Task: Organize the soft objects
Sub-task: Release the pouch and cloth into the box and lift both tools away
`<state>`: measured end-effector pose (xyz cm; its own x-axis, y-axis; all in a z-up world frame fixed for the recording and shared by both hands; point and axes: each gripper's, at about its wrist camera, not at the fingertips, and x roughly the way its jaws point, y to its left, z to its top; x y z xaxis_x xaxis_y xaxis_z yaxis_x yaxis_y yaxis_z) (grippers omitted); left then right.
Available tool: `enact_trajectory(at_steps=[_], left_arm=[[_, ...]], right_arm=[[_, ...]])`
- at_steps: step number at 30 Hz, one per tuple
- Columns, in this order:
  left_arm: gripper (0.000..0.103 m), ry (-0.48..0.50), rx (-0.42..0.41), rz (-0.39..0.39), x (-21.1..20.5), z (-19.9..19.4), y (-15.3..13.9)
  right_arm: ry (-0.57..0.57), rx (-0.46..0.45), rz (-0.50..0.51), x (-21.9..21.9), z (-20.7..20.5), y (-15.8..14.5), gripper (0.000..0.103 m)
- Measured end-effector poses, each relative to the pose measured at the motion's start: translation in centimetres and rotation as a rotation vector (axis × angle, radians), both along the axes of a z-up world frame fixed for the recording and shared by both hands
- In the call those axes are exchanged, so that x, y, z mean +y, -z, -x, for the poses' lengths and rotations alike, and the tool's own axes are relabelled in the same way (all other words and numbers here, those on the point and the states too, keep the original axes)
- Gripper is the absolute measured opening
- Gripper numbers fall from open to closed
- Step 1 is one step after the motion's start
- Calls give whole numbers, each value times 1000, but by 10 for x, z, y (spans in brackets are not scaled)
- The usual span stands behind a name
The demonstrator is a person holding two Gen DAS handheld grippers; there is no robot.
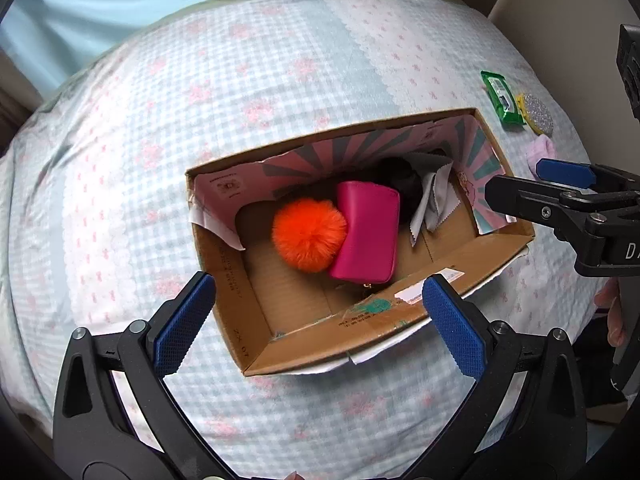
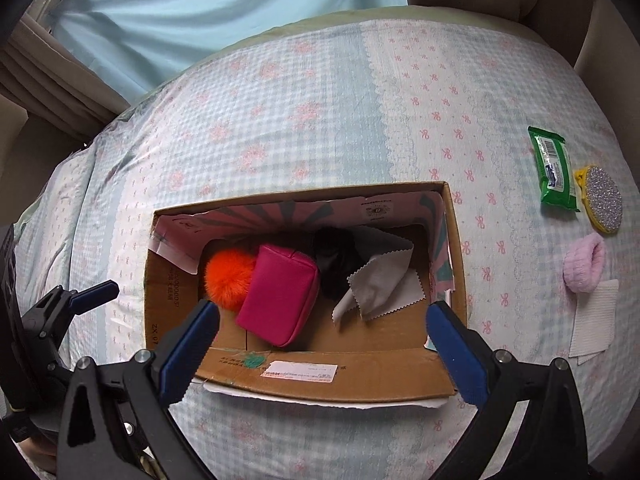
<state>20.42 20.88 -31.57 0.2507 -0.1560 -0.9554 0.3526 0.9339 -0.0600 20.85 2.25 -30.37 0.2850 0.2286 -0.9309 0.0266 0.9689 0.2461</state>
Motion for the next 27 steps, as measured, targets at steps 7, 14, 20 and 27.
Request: enact_trajectory(at_steps=[7, 14, 20, 27], left_arm=[[103, -17, -77, 9, 9, 27, -39], [103, -79, -165, 35, 20, 61, -85], [103, -175, -263, 32, 35, 94, -127], [103, -264, -386, 32, 56, 128, -174]], right_arm=[[11, -91, 63, 3, 30, -45, 103], [8, -174, 151, 5, 73, -98, 103], [-3, -280, 257, 10, 111, -144, 103], [60, -384, 307, 7, 149, -186, 103]])
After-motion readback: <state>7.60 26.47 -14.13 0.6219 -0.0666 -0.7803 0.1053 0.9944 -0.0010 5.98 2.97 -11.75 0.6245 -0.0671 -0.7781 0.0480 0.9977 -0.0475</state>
